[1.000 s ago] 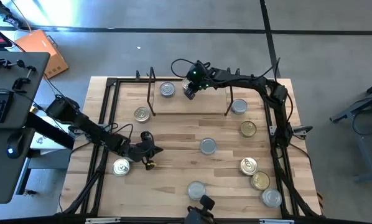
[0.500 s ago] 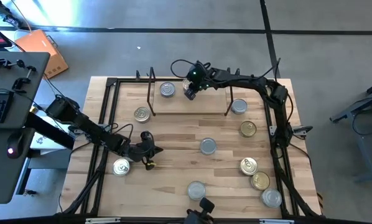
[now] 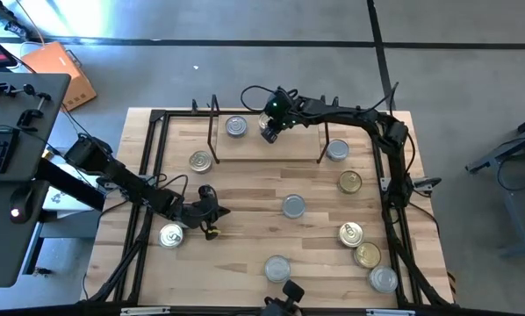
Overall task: Stack canned seafood by type on shelf
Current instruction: Put the center blue tuna can on the shelf, then put the center green tuna can on the shelf
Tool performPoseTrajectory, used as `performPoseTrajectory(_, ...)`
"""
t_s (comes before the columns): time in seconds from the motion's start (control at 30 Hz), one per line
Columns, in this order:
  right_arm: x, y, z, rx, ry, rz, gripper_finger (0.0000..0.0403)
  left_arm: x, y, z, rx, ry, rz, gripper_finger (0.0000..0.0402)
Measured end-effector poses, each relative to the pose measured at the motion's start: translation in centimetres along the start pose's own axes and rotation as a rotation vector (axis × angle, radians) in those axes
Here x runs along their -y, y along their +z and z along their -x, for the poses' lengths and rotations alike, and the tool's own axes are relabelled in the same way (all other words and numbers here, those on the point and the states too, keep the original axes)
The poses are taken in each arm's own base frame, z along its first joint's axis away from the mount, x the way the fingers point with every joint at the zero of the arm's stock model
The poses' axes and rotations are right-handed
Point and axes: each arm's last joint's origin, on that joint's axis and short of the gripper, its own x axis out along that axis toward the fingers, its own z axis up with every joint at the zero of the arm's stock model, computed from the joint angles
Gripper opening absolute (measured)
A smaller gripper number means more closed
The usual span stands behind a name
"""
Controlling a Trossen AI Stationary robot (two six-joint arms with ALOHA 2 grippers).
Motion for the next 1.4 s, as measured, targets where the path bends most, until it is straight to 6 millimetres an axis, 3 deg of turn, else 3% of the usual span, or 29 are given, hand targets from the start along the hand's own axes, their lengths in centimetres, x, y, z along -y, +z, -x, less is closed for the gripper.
performPoseTrajectory(0.23, -0.1, 0.2, 0.2, 0.015, -0.007, 0.029, 0.0057, 0.0, 0.0, 0.0, 0.000, 0.000, 0.000, 0.0000)
performPoseTrajectory(0.43, -1.1, 1.1, 3.0, 0.077, -0.109, 0.095, 0.0075, 0.0, 0.0, 0.0, 0.000, 0.000, 0.000, 0.0000)
performPoseTrajectory(0.53, -2.6, 1.3, 5.1, 0.087, -0.124, 0.143, 0.0073, 0.0, 0.0, 0.0, -0.002, 0.001, 0.000, 0.0000)
performPoseTrajectory(0.67, -6.5, 0.3, 8.1, 0.070, -0.110, 0.247, 0.0062, 0.0, 0.0, 0.0, -0.002, 0.002, 0.007, 0.0000)
performPoseTrajectory(0.8, -11.6, -2.7, 10.1, 0.018, -0.119, 0.412, 0.0043, 0.0, 0.0, 0.0, -0.002, 0.005, 0.007, 0.0000)
performPoseTrajectory(1.0, -17.8, -9.4, 12.6, -0.005, -0.078, 0.500, 0.0016, -0.1, 0.0, 0.0, 0.005, 0.018, 0.005, 0.0000)
performPoseTrajectory(1.2, -22.1, -15.8, 15.4, -0.042, 0.060, 0.466, 0.0014, 0.0, 0.1, 0.0, 0.018, 0.016, -0.025, 0.0000)
performPoseTrajectory(1.4, -25.0, -20.5, 17.4, -0.143, 0.221, 0.555, 0.0036, 0.3, 0.7, -0.1, 0.048, -0.057, -0.041, 0.0000)
